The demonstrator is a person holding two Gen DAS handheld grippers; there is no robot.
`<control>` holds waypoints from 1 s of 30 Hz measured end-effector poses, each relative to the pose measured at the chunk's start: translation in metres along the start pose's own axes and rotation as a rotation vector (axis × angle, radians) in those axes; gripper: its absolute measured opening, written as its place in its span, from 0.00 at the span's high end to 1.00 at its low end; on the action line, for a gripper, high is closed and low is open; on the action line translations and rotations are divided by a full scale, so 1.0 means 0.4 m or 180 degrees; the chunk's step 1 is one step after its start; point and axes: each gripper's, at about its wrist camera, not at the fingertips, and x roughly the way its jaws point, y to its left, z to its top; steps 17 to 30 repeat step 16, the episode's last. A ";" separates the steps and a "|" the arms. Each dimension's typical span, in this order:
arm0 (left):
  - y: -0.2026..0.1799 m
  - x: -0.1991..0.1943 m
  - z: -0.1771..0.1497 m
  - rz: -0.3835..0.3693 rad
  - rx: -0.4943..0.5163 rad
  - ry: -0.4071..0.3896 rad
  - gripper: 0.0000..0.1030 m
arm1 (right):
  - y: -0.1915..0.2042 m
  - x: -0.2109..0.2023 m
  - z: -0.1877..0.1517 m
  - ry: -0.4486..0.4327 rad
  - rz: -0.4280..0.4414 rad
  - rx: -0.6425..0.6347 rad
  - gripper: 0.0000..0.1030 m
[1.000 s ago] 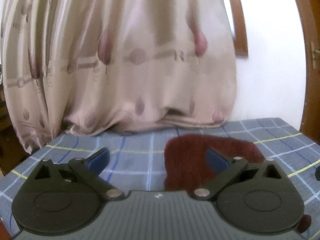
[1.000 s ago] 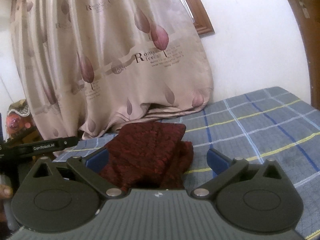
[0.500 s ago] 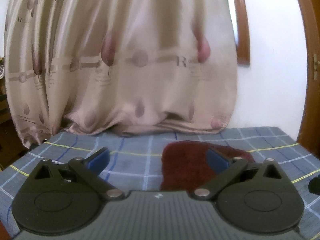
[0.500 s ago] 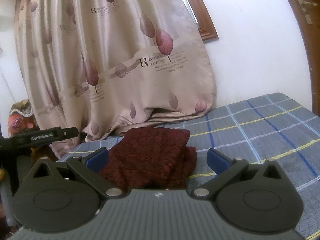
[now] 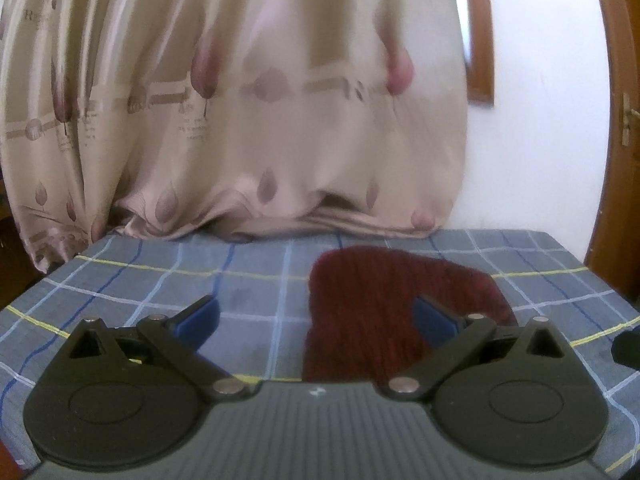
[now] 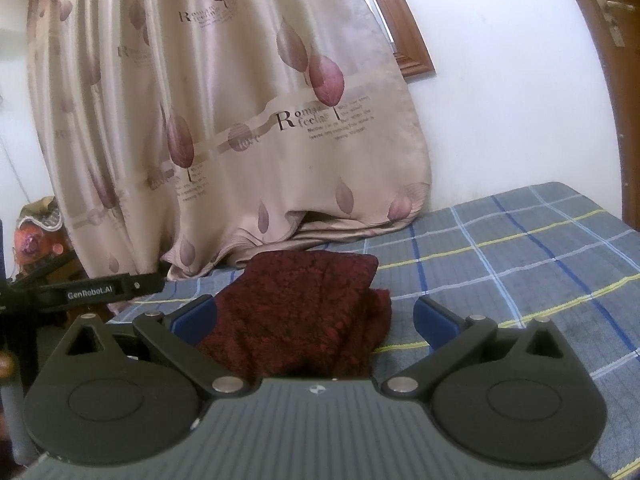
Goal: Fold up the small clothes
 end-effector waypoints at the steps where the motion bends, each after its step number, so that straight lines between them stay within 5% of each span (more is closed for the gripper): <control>1: -0.001 0.001 -0.005 0.0005 -0.0005 -0.0003 0.00 | 0.000 0.001 0.000 0.0003 -0.0015 -0.0005 0.00; 16: 0.001 0.008 -0.017 0.0009 0.0004 -0.0033 0.00 | -0.015 0.028 -0.002 0.0046 -0.0752 -0.0150 0.00; 30: 0.001 0.008 -0.017 0.0009 0.0004 -0.0033 0.00 | -0.015 0.028 -0.002 0.0046 -0.0752 -0.0150 0.00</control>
